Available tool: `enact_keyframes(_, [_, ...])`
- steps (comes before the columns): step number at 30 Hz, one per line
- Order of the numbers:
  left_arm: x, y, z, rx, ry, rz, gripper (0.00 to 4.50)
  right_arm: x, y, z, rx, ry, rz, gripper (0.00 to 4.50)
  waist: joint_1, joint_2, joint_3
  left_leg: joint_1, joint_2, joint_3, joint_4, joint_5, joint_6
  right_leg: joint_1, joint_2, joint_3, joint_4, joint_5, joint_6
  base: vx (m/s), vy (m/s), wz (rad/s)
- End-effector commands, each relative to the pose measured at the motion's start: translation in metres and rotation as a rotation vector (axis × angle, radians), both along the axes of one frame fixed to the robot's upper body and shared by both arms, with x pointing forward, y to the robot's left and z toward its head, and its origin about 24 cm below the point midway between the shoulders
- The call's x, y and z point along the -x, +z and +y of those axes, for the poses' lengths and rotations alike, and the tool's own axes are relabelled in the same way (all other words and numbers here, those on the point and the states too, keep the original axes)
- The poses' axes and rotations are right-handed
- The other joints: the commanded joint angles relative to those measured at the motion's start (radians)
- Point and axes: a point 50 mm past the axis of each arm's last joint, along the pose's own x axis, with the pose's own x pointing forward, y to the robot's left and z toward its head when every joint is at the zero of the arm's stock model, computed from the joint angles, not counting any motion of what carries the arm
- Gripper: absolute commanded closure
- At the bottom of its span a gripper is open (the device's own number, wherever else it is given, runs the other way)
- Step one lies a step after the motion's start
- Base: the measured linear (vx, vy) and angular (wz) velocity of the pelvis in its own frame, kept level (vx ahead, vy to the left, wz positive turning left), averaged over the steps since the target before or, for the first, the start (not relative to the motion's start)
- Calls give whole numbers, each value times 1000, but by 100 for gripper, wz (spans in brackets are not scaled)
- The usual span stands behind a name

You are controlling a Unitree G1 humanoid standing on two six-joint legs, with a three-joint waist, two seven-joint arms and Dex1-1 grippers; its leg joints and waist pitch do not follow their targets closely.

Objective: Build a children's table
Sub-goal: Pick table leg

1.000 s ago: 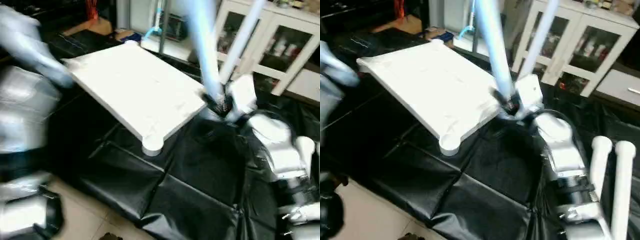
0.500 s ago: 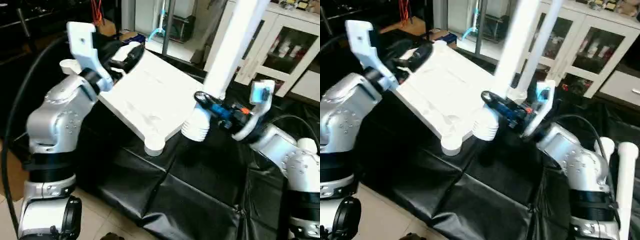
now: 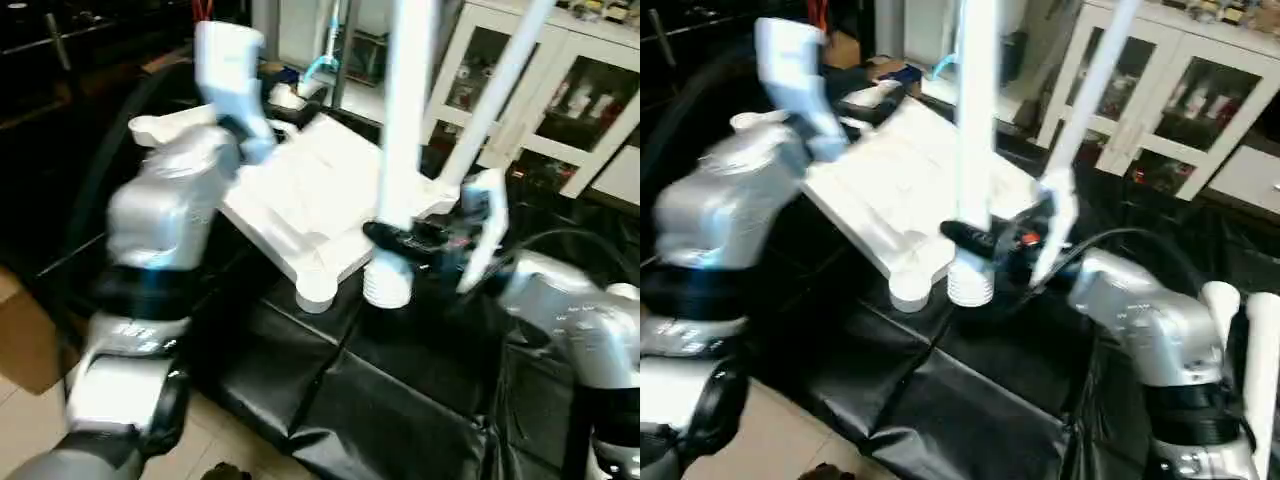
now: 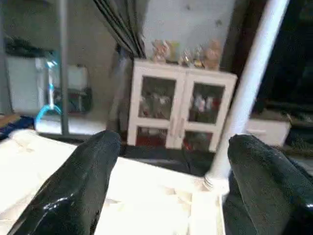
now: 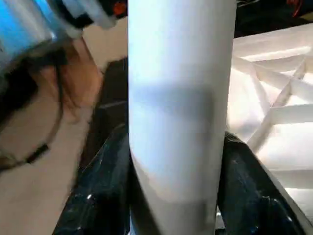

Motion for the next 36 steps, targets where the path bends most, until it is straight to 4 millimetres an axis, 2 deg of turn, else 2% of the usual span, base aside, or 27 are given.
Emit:
enact_keyframes(1, [1, 6, -21, -25, -72, -12, 51, -1, 10, 4, 42, -11, -82, 264, 3, 15, -82, 24, 40, -27, -89, -185, -64, 41, -46, 29, -67, -228, -138, 0, 0, 0])
enact_keyframes(2, [1, 7, -27, -30, -95, -10, 51, -1, 11, 5, 43, -10, -92, 264, 3, 11, -83, 25, 39, -24, -87, -168, -56, 43, -45, 29, -65, -184, -156, 0, 0, 0])
enact_keyframes(3, [1, 7, -33, -36, -117, -13, 51, -1, 11, 7, 51, -8, -104, 264, 5, 19, -83, 24, 39, -23, -86, -158, -46, 44, -46, 30, -61, -152, -173, 0, 0, 0])
enact_keyframes(4, [1, 8, -36, -39, -128, -15, 51, -1, 11, 8, 56, -7, -111, 264, 4, 13, -85, 23, 39, -23, -85, -141, -37, 49, -45, 29, -59, -122, -185, 0, 0, 0])
enact_keyframes(5, [1, 10, -41, -36, -148, -20, 51, -1, 9, 10, 73, 0, -125, 264, 5, 15, -85, 22, 38, -22, -84, -130, -26, 51, -46, 30, -57, -100, -196, 0, 0, 0])
enact_keyframes(10, [8, 24, -57, 27, -229, -66, 51, 0, 5, 12, 94, -3, -139, 264, 4, 14, -83, 25, 42, -21, -85, -142, -14, 53, -49, 30, -60, -111, -221, 0, 0, 0])
enact_keyframes(11, [9, 26, -59, 33, -240, -72, 51, -1, 4, 12, 100, -5, -140, 264, 4, 14, -82, 26, 43, -21, -85, -151, -15, 53, -49, 30, -61, -122, -221, 0, 0, 0])
enact_keyframes(12, [15, 34, -65, 48, -287, -98, 51, -1, 0, 12, 120, -15, -143, 264, 6, 24, -81, 28, 43, -23, -87, -166, -21, 52, -50, 30, -62, -139, -221, 0, 0, 0])
enact_keyframes(13, [18, 39, -69, 56, -315, -116, 51, -2, -1, 12, 130, -19, -144, 264, 3, 18, -80, 28, 44, -22, -88, -183, -25, 51, -49, 30, -65, -152, -219, 0, 0, 0])
enact_keyframes(19, [28, 52, -79, 92, -386, -154, 51, -2, -6, 12, 146, -19, -141, 264, 2, 17, -77, 27, 45, -23, -90, -208, -30, 51, -48, 30, -68, -177, -213, 0, 0, 0])
enact_keyframes(20, [31, 54, -81, 95, -401, -161, 51, -3, -7, 13, 150, -20, -141, 264, 3, 11, -77, 26, 44, -23, -88, -210, -27, 52, -50, 30, -69, -188, -208, 0, 0, 0])
enact_keyframes(24, [32, 56, -83, 92, -409, -170, 51, -4, -9, 14, 164, -26, -147, 264, 2, 15, -77, 26, 44, -23, -89, -200, -24, 51, -49, 30, -68, -183, -207, 0, 0, 0])
enact_keyframes(25, [27, 56, -78, 90, -363, -177, 51, -5, -9, 14, 167, -35, -155, 264, 1, 19, -77, 27, 44, -23, -89, -205, -25, 51, -48, 30, -70, -183, -205, 0, 0, 0])
enact_keyframes(26, [10, 56, -53, 92, -212, -200, 51, -10, -4, 8, 159, -105, -188, 264, 2, 22, -77, 26, 41, -25, -89, -208, -25, 49, -45, 29, -73, -191, -195, 0, 0, 0])
enact_keyframes(27, [5, 57, -43, 91, -160, -213, 51, -12, -3, 5, 155, -138, -203, 264, -4, 19, -77, 26, 41, -22, -90, -216, -27, 48, -43, 31, -74, -198, -188, 0, 0, 0])
enact_keyframes(28, [2, 57, -33, 77, -119, -232, 51, -15, -1, 2, 147, -178, -216, 264, -3, 22, -78, 24, 39, -26, -91, -220, -33, 52, -46, 29, -75, -216, -175, 0, 0, 0])
enact_keyframes(29, [-1, 57, -22, 62, -85, -255, 51, -18, 1, -2, 138, -226, -230, 264, -7, 20, -78, 23, 39, -27, -92, -222, -36, 54, -46, 29, -72, -217, -172, 0, 0, 0])
enact_keyframes(30, [-2, 57, -16, 51, -68, -269, 51, -20, 2, -4, 133, -255, -237, 264, -11, 21, -77, 24, 39, -26, -93, -228, -41, 51, -45, 28, -74, -232, -167, 0, 0, 0])
enact_keyframes(31, [-5, 57, 12, 36, -23, -297, 51, -29, 6, -18, 92, -422, -235, 264, -12, 20, -78, 26, 39, -26, -91, -224, -44, 49, -46, 29, -74, -234, -165, 0, 0, 0])
enact_keyframes(32, [-5, 55, 22, 10, -13, -312, 51, -31, 7, -23, 78, -470, -232, 264, -19, 24, -80, 25, 36, -25, -93, -213, -52, 46, -45, 29, -70, -228, -169, 0, 0, 0])
enact_keyframes(33, [-4, 53, 34, -36, -5, -332, 51, -33, 7, -29, 63, -535, -230, 264, -18, 27, -80, 31, 38, -24, -92, -210, -59, 44, -42, 29, -68, -211, -171, 0, 0, 0])
enact_keyframes(34, [-3, 49, 43, -74, -12, -335, 51, -33, 6, -32, 58, -570, -228, 264, -22, 30, -80, 29, 38, -23, -95, -197, -60, 46, -39, 29, -63, -183, -177, 0, 0, 0])
enact_keyframes(35, [0, 38, 55, -135, -53, -308, 51, -32, 5, -35, 54, -591, -219, 264, -20, 32, -81, 32, 39, -23, -93, -186, -64, 45, -39, 29, -60, -163, -180, 0, 0, 0])
enact_keyframes(36, [4, 26, 63, -199, -114, -270, 51, -30, 3, -37, 57, -603, -213, 264, -19, 40, -82, 35, 39, -23, -95, -159, -61, 45, -40, 30, -54, -125, -188, 0, 0, 0])
